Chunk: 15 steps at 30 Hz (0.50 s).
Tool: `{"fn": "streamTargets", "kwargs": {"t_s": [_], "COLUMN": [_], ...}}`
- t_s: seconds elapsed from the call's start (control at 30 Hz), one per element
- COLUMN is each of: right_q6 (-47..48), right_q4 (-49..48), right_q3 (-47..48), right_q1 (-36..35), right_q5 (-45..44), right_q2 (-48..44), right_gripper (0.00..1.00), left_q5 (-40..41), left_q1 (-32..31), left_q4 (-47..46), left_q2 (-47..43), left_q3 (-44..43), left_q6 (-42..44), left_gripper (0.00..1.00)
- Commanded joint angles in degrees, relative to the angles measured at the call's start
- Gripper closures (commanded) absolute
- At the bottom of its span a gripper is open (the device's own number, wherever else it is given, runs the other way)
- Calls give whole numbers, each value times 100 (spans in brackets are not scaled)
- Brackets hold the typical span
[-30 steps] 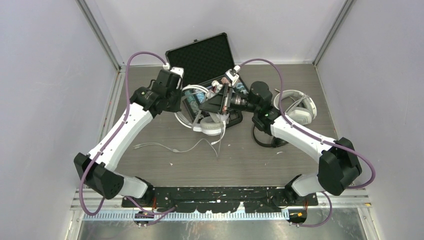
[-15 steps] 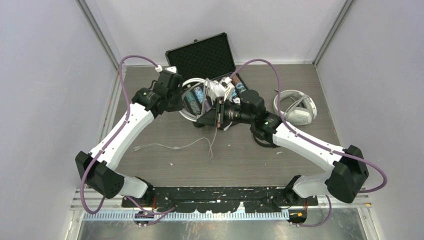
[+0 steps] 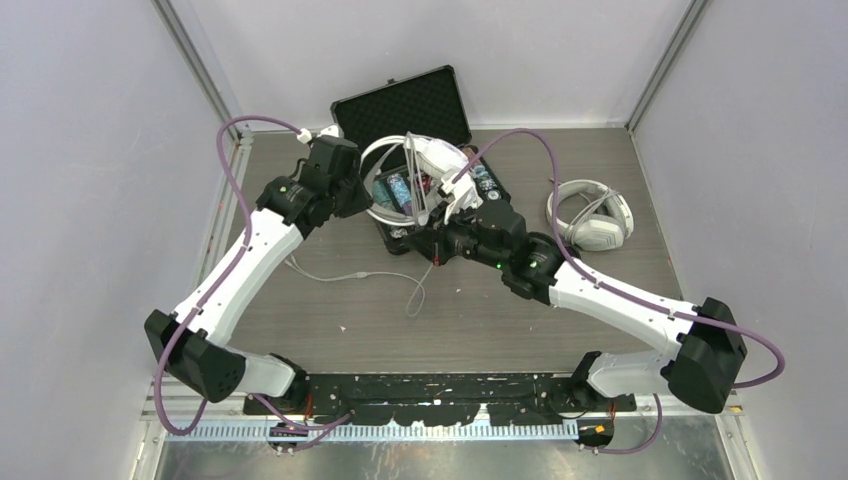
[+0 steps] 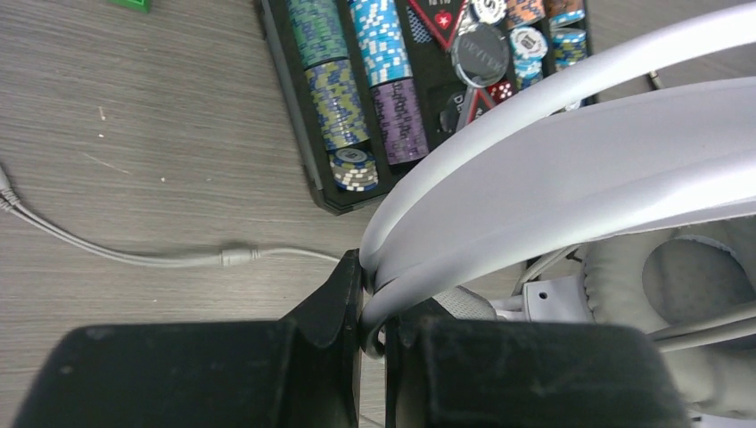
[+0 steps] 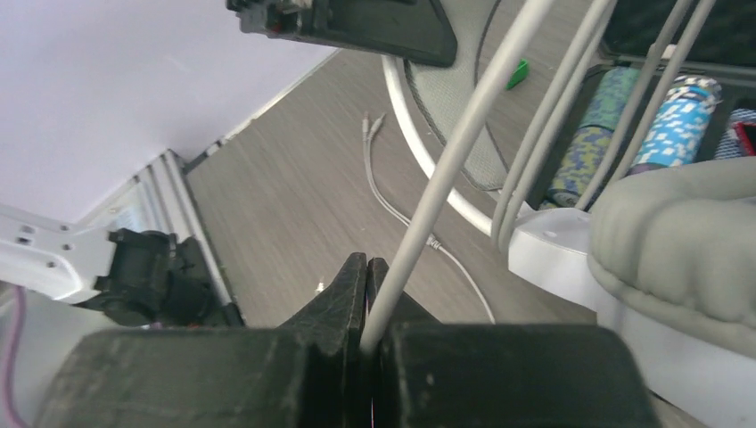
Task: Wrap the headphones
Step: Wrap the headphones cable around the headphones.
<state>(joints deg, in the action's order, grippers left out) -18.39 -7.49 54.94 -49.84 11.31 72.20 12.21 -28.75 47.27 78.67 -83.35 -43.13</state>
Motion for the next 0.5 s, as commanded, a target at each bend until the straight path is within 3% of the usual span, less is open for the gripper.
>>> {"fn": "streamTargets", "kwargs": {"t_s": [0.0,0.27,0.47], "right_q6": [744,1185,2090], "right_q4": [-401,-414,-1539], "right_q3": [-88,-184,-937], "right_q1": [-279,-700,-705], "right_q5": [-685,-1066,-1444], "right_q2": [-127,-55,-56], "right_gripper": [96,93,86], "left_q5": [-90,-198,-496], "left_q1": [36,36,39], "left_q4": [-901,-1140,-1261], "left_q2": [-394,-371,-571], "left_q3": [-357,-409,-463], "left_q6": [-594,-885,-1153], "left_gripper": [100,100,100]}}
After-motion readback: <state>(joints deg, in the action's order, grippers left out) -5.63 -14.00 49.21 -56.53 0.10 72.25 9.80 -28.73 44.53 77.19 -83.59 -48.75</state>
